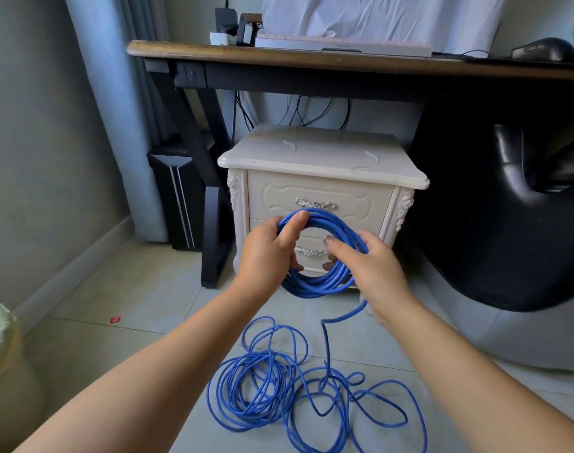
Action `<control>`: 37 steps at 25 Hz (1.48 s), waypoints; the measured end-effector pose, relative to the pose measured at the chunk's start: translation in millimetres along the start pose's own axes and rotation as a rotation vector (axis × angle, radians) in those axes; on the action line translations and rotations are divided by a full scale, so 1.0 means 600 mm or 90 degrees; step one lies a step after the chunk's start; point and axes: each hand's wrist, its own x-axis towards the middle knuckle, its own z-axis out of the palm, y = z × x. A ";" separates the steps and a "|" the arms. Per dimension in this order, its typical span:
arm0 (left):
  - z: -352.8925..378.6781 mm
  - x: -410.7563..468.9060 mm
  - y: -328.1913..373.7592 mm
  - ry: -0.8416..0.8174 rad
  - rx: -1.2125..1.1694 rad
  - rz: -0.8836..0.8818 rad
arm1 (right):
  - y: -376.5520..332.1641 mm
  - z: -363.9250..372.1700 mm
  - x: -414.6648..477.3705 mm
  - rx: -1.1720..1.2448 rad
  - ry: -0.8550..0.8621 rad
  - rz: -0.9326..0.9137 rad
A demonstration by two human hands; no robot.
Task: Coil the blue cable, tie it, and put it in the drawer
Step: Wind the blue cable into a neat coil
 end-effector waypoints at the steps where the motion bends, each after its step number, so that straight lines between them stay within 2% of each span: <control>1: 0.006 -0.003 0.003 0.033 -0.033 -0.016 | 0.008 0.011 -0.001 0.038 0.056 -0.011; 3: 0.021 -0.010 0.013 0.105 -0.100 -0.059 | 0.017 0.032 -0.006 0.116 0.104 -0.006; 5: 0.034 -0.020 0.021 0.129 -0.159 -0.090 | 0.015 0.044 -0.009 0.204 0.087 0.027; 7: 0.044 -0.029 0.023 0.093 -0.185 -0.094 | 0.002 0.038 -0.007 0.298 0.071 0.041; 9: 0.045 -0.033 0.022 0.034 -0.154 -0.088 | -0.011 0.020 0.000 0.312 0.077 0.018; 12: 0.030 -0.026 0.030 -0.086 -0.233 -0.135 | -0.017 -0.016 0.011 0.145 0.080 -0.047; 14: 0.014 -0.025 0.043 -0.171 -0.304 -0.156 | -0.022 -0.033 0.008 0.065 0.015 -0.070; 15: 0.008 -0.025 0.052 -0.206 -0.291 -0.152 | -0.026 -0.040 0.004 0.029 -0.024 -0.081; 17: 0.004 -0.029 0.071 -0.256 -0.156 -0.122 | -0.038 -0.052 -0.005 -0.080 -0.085 -0.112; 20: 0.014 -0.039 0.096 -0.259 0.033 -0.080 | -0.058 -0.066 -0.018 -0.234 -0.127 -0.148; 22: 0.025 -0.048 0.102 -0.248 0.097 -0.045 | -0.066 -0.073 -0.027 -0.271 -0.131 -0.167; 24: 0.033 -0.054 0.098 -0.229 0.112 -0.005 | -0.068 -0.075 -0.033 -0.244 -0.111 -0.175; 27: 0.030 -0.055 0.085 -0.159 -0.046 -0.033 | -0.064 -0.065 -0.036 -0.087 -0.074 -0.128; 29: 0.023 -0.051 0.077 -0.075 -0.176 -0.075 | -0.059 -0.057 -0.042 0.036 -0.106 -0.055; 32: 0.018 -0.051 0.064 0.043 -0.304 -0.131 | -0.053 -0.041 -0.052 0.092 -0.172 0.067; 34: 0.025 -0.058 0.057 0.097 -0.348 -0.166 | -0.050 -0.031 -0.052 0.086 -0.169 0.094; 37: 0.047 -0.066 0.038 0.095 -0.226 -0.171 | -0.036 -0.021 -0.042 0.123 -0.044 0.074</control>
